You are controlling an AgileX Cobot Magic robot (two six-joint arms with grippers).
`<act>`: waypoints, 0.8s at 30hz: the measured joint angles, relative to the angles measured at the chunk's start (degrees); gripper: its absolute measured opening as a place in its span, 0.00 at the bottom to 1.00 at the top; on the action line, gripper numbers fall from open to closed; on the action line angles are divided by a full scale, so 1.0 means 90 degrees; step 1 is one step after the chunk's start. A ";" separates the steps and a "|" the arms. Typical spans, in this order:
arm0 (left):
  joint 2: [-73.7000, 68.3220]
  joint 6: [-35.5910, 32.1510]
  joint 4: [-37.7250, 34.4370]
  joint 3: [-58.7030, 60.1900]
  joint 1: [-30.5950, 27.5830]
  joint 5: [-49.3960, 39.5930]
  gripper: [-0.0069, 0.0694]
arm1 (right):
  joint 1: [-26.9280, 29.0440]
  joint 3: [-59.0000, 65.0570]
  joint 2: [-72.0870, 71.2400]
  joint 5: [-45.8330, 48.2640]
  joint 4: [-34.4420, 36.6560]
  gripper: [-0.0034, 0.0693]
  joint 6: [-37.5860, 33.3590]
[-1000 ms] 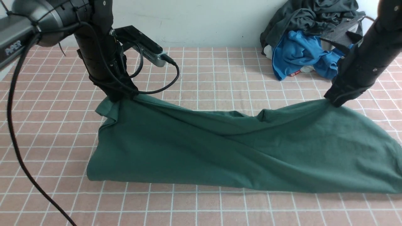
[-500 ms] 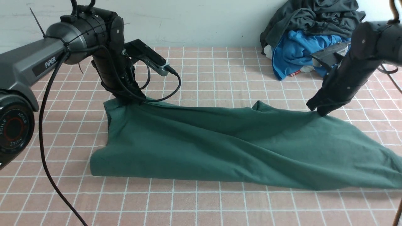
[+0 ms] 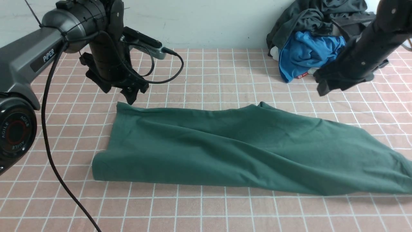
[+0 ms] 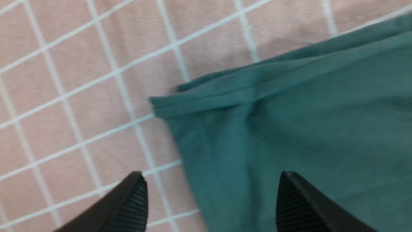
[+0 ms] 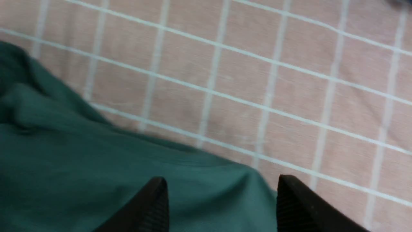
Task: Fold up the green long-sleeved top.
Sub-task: Use both arms to drag the lower edge of the fabric forward and fold it over the upper edge
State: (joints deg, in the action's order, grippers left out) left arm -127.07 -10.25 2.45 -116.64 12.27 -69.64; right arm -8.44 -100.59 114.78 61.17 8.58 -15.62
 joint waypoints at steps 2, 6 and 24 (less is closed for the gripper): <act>0.0003 -0.0130 -0.0399 0.0236 0.0119 -0.0013 0.60 | -0.0337 0.0007 0.0117 -0.0085 0.0448 0.62 -0.0241; 0.0003 -0.0366 -0.0715 0.1100 0.0339 -0.0017 0.36 | -0.0892 0.0014 0.0659 -0.0651 0.0814 0.59 -0.0364; 0.0871 -0.0469 -0.0661 0.3129 0.0364 0.0094 0.08 | -0.0217 -0.0241 0.1508 -0.1610 -0.0056 0.58 0.1095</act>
State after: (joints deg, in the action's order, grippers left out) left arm -119.23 -14.47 -3.50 -88.48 15.55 -68.79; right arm -10.39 -102.77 128.36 46.68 8.08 -5.77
